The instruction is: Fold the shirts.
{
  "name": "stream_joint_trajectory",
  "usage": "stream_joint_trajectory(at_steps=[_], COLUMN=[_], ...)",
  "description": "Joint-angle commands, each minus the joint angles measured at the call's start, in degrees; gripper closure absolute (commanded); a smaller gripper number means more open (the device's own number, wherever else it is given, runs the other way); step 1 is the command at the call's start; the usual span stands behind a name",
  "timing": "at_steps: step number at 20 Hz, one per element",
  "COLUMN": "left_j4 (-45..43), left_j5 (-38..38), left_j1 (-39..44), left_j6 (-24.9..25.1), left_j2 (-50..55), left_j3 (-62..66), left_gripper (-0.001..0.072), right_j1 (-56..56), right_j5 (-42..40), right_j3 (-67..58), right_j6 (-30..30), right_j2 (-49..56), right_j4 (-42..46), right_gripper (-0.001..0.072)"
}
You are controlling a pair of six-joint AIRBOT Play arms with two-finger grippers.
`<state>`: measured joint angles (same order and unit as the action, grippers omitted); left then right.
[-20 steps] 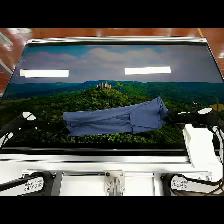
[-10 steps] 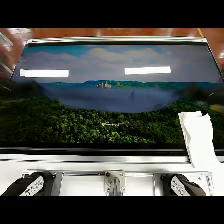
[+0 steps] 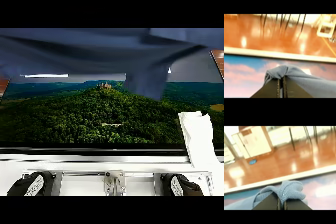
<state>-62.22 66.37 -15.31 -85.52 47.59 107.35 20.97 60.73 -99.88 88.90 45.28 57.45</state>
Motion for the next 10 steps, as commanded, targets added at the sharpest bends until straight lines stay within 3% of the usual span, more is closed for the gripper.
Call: stream_joint_trajectory(at_steps=[1, 6, 9, 10], left_j4=[-1.2, -5.7, -5.7, -5.0], left_j5=[2.1, 19.6, 26.6, 27.7], left_j1=[-0.3, -0.2, -0.2, -0.2], left_j6=[-0.3, -1.9, -2.3, -2.8], left_j2=[-2.8, -5.4, -7.3, -8.6], left_j3=[2.1, 1.2, -6.4, -10.9], left_gripper=[0.0665, 0.0665, 0.0665, 0.0665], right_j1=[-0.1, -0.1, -0.1, -0.1], right_j5=[10.0, 32.2, 44.8, 45.5], right_j3=[-8.6, -11.1, -8.2, -5.4], right_j6=[0.8, 0.4, 0.4, 0.4], right_j2=[-0.5, -1.7, -1.5, -1.7], right_j4=[4.9, 11.7, 12.3, 13.0], right_gripper=[0.0650, 0.0650, 0.0650, 0.0650])
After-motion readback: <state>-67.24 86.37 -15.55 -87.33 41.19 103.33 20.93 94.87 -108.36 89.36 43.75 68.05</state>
